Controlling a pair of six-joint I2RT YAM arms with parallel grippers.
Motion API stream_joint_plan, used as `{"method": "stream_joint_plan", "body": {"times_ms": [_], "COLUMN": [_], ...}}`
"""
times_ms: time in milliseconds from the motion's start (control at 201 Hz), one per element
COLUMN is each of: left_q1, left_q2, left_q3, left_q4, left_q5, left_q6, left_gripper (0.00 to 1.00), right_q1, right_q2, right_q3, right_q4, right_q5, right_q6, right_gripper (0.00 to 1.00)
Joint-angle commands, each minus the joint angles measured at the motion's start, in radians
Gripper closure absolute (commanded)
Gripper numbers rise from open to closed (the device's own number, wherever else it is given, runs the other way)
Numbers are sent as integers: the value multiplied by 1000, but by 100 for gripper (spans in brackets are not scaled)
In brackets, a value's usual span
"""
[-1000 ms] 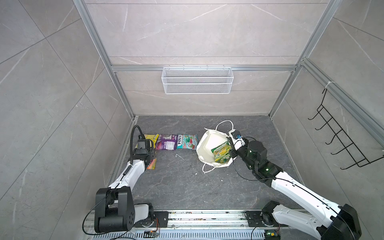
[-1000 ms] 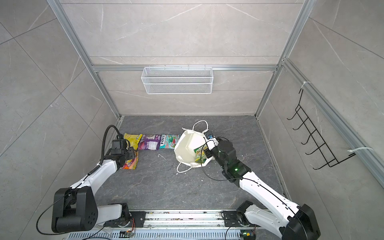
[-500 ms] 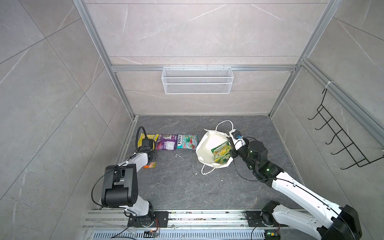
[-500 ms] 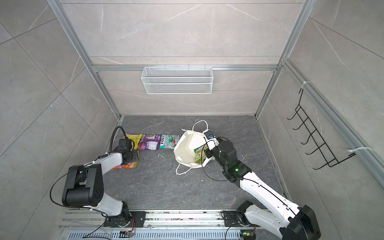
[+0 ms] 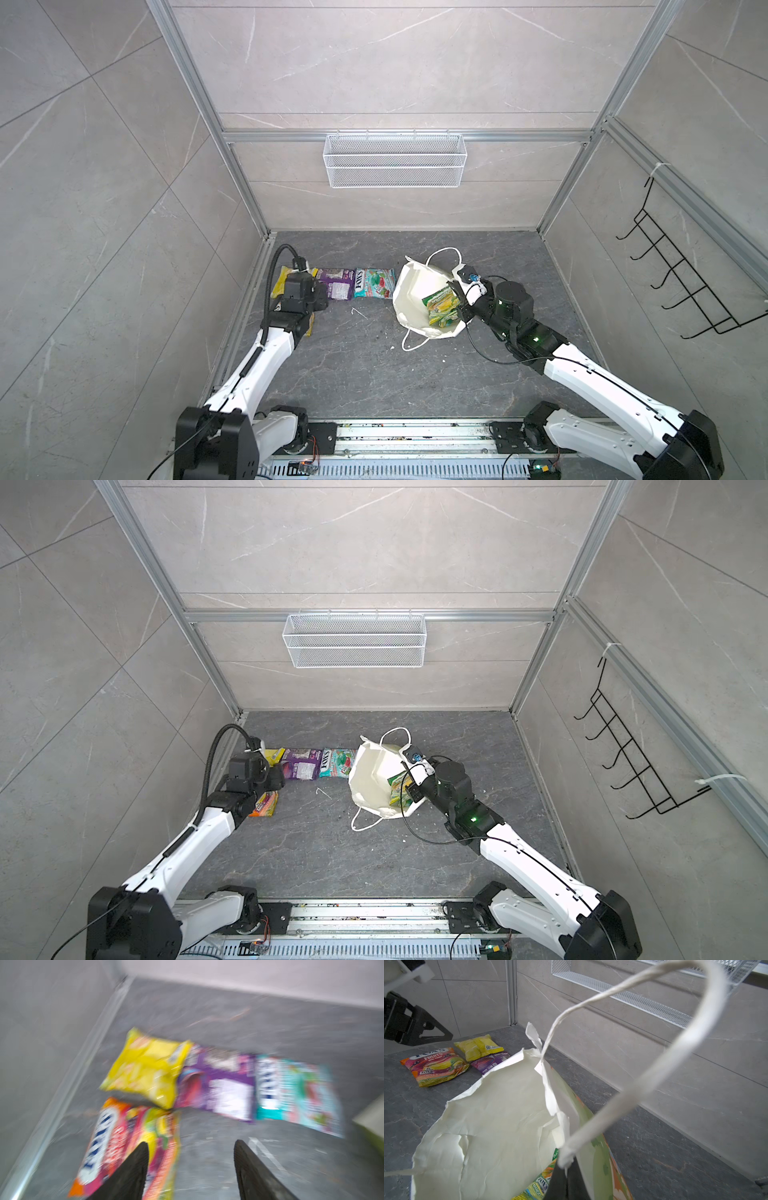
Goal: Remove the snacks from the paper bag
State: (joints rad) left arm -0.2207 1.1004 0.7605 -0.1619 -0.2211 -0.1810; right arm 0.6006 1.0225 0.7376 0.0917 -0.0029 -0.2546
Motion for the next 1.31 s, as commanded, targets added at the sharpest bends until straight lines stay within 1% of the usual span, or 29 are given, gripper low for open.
{"method": "stream_joint_plan", "body": {"times_ms": [0, 55, 119, 169, 274, 328, 393, 443, 537, 612, 702, 776, 896, 941, 1010, 1070, 1174, 1234, 1304], "left_q1": [-97, -148, -200, -229, -273, -311, -357, -388, -438, -460, -483, -506, -542, -558, -592, -612, -626, -630, -635], "left_q2": [-66, -83, -95, -102, -118, -128, -125, -117, -117, -130, -143, -149, -126, -117, -90, -63, 0, 40, 87], "left_q3": [15, 27, 37, 39, 28, 26, 29, 33, 13, -19, -42, -59, -108, -140, -195, -213, -213, -186, -150], "left_q4": [64, 66, 75, 76, 101, 111, 114, 115, 138, 180, 196, 206, 275, 329, 429, 476, 534, 535, 535], "left_q5": [57, 61, 91, 107, 177, 215, 235, 250, 261, 281, 274, 284, 319, 339, 343, 353, 377, 407, 418], "left_q6": [40, 71, 117, 142, 151, 152, 160, 160, 164, 172, 192, 220, 242, 256, 281, 307, 352, 378, 397], "left_gripper": [35, 36, 36, 36, 37, 38, 39, 40, 40, 40, 41, 41, 41, 40, 39, 37, 36, 36, 36], "right_q1": [17, 26, 38, 52, 81, 102, 122, 137, 163, 165, 165, 164, 164, 163, 164, 163, 162, 157, 154], "right_q2": [-29, -39, -42, -35, -12, -3, 4, 7, 5, -2, 0, 5, 10, 16, 23, 28, 30, 27, 27], "right_q3": [20, 16, 11, 14, 13, 7, -3, -16, -39, -50, -50, -46, -38, -34, -32, -29, -27, -33, -31], "right_q4": [-73, -85, -102, -125, -172, -186, -194, -190, -168, -146, -140, -134, -116, -115, -100, -90, -75, -60, -61], "right_q5": [-55, -59, -75, -61, -20, -5, 7, -3, -62, -105, -145, -126, -82, -81, -72, -67, -65, -64, -58], "right_q6": [-41, -55, -69, -72, -73, -72, -67, -65, -77, -76, -81, -69, -45, -44, -31, -20, -8, 1, 9], "right_gripper": [99, 99, 99, 99, 99, 99, 99, 99, 99, 99, 99, 99, 99, 99, 100, 100, 100, 100, 100]}}
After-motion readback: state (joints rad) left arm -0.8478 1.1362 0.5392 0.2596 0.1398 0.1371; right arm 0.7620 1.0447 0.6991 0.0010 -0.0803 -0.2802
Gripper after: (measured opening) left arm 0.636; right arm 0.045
